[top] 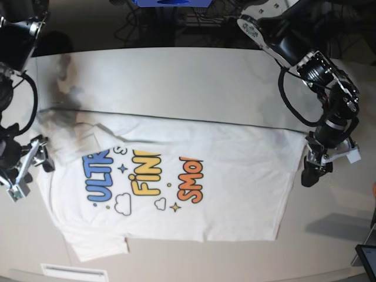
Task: Fold the T-shirt properly
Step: 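Open both grippers and raise them off the folded edge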
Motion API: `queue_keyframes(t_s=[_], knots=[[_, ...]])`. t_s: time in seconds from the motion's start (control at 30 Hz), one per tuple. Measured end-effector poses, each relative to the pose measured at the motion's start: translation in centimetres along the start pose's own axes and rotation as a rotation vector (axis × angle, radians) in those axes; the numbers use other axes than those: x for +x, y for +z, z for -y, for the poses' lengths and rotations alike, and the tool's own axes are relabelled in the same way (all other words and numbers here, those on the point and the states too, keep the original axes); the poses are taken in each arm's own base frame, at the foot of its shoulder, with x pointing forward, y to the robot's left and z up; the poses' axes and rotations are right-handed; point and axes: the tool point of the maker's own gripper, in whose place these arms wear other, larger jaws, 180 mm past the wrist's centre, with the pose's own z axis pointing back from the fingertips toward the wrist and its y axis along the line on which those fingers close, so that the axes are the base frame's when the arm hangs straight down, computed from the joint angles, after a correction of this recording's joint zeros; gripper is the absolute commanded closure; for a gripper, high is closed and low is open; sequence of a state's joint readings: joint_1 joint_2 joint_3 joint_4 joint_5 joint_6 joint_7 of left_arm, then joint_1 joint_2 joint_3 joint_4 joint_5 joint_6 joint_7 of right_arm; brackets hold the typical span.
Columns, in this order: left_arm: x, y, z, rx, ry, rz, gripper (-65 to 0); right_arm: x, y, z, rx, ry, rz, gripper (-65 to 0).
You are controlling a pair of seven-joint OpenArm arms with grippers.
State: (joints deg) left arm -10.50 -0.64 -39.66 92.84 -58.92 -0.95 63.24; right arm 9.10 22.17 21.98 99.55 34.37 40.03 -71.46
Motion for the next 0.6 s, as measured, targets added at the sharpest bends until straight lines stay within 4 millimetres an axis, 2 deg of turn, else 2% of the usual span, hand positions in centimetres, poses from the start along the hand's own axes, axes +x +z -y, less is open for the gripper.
queue_keyframes(t_s=[0.07, 0.13, 0.17, 0.27, 0.33, 0.43, 0.5, 0.6], knots=[[-1.2, 0.8, 1.5, -0.016, -0.098, -0.032, -34.6, 0.0, 0.6, -1.2, -0.001, 0.054, 0.000, -38.9], [-1.7, 1.8, 1.9, 0.032, -0.239, -0.040, -32.4, -0.6, 0.8, -2.8, 0.021, 0.094, -0.010, -34.4], [-1.4, 2.6, 1.7, 0.095, -0.334, -0.020, -27.7, -0.9, 0.7, -3.7, 0.041, 0.098, 0.000, -30.0], [0.0, 4.1, 1.7, 0.214, -0.582, 0.108, -4.2, -1.8, 0.6, -5.0, 0.072, 0.088, 0.029, -11.3], [-0.3, 4.2, 1.4, 0.239, -0.677, 0.151, -1.3, -2.8, 0.5, -5.1, 0.059, 0.090, 0.027, 0.0], [-1.1, 4.3, 1.3, 0.231, -0.759, 0.198, -1.2, -5.2, 0.0, -4.8, -0.014, 0.112, -0.048, -1.3], [-1.3, 4.4, 1.2, 0.244, -0.821, 0.215, -1.0, -5.8, -0.5, -5.0, -0.048, 0.142, -0.079, -0.3], [-2.0, 3.6, 1.2, 0.276, -0.946, 0.209, -1.0, -6.4, -1.7, -6.1, -0.079, 0.282, -0.147, -0.1]])
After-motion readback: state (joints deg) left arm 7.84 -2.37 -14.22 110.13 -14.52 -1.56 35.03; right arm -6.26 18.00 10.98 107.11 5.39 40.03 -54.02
